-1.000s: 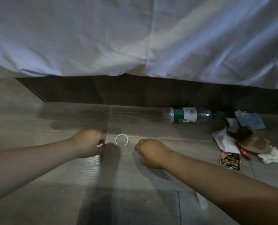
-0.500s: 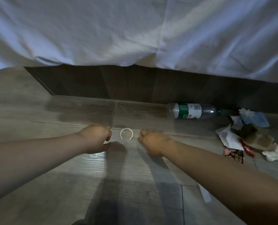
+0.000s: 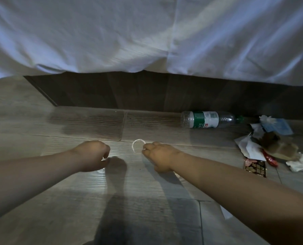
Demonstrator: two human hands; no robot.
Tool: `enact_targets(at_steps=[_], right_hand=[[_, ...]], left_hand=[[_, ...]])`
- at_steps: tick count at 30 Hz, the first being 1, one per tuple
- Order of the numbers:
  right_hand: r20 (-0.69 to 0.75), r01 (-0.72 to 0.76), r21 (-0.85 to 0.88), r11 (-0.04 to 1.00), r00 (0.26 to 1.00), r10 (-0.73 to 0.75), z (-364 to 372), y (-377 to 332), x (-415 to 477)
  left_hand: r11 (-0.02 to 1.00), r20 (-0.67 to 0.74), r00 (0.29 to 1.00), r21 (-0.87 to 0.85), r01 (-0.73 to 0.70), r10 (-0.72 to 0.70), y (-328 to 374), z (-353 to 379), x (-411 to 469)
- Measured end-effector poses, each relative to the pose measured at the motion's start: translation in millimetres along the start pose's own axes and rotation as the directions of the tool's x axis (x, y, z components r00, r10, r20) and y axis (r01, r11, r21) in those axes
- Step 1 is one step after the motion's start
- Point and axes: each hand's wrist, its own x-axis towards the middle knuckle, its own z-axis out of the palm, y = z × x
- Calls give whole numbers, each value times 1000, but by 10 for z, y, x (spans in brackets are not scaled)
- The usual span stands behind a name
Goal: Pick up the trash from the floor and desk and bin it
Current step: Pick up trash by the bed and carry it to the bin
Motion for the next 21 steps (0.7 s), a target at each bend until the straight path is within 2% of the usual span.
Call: enact_targets(at_steps=[11,21], right_hand=[[16,-209,85,974,978,209,247,402,-726],[53,-454,207,867,890,453,695,722,-1742]], left_hand=[[998,-58,998,-59,-33,30,352,-109,405],[984,-32,986,-69,-166,164,1139,-315,747]])
